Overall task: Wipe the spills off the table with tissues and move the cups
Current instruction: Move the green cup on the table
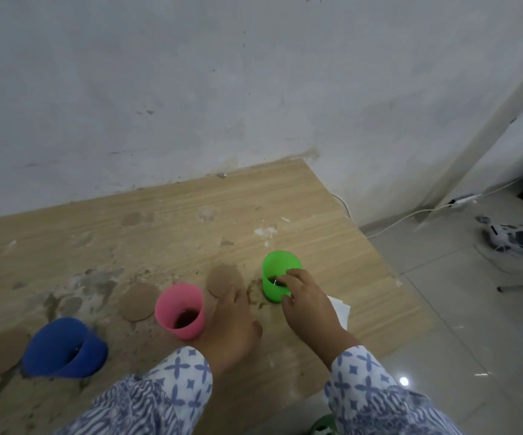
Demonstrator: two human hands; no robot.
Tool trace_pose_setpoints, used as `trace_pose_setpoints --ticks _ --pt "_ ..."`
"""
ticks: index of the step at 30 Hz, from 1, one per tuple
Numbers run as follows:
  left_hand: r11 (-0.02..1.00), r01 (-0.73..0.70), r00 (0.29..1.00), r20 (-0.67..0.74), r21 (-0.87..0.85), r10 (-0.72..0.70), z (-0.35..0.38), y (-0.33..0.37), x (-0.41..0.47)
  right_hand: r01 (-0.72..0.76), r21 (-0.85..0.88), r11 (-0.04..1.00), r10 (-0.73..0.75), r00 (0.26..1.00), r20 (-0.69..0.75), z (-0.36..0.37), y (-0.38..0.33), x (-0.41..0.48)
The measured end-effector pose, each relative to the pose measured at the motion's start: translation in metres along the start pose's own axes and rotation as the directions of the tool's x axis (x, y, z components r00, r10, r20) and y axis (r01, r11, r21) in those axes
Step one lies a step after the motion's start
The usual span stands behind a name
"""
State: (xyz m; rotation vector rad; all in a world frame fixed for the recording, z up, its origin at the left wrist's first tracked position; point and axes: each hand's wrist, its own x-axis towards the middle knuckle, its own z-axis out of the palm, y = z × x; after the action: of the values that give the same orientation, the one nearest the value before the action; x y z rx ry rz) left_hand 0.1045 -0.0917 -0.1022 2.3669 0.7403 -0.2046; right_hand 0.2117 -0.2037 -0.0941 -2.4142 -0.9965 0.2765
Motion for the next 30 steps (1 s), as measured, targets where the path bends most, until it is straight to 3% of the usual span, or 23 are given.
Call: trace_pose_setpoints --ticks 5,14,30 --pt "0.994 0.084 0.996 0.009 0.069 -0.085 0.015 -0.011 0.005 0.028 0.009 1.0 -0.028 0.999 -0.037 0.006 0.004 0.0" --pt "0.988 0.097 0.995 0.01 0.117 -0.099 0.023 -0.021 0.009 0.061 0.016 0.998 -0.059 0.992 -0.114 0.009 0.006 0.003" --pt "0.986 0.131 0.989 0.061 0.106 -0.138 0.025 -0.024 0.013 -0.048 -0.028 0.998 0.043 0.987 -0.157 -0.012 0.032 0.024"
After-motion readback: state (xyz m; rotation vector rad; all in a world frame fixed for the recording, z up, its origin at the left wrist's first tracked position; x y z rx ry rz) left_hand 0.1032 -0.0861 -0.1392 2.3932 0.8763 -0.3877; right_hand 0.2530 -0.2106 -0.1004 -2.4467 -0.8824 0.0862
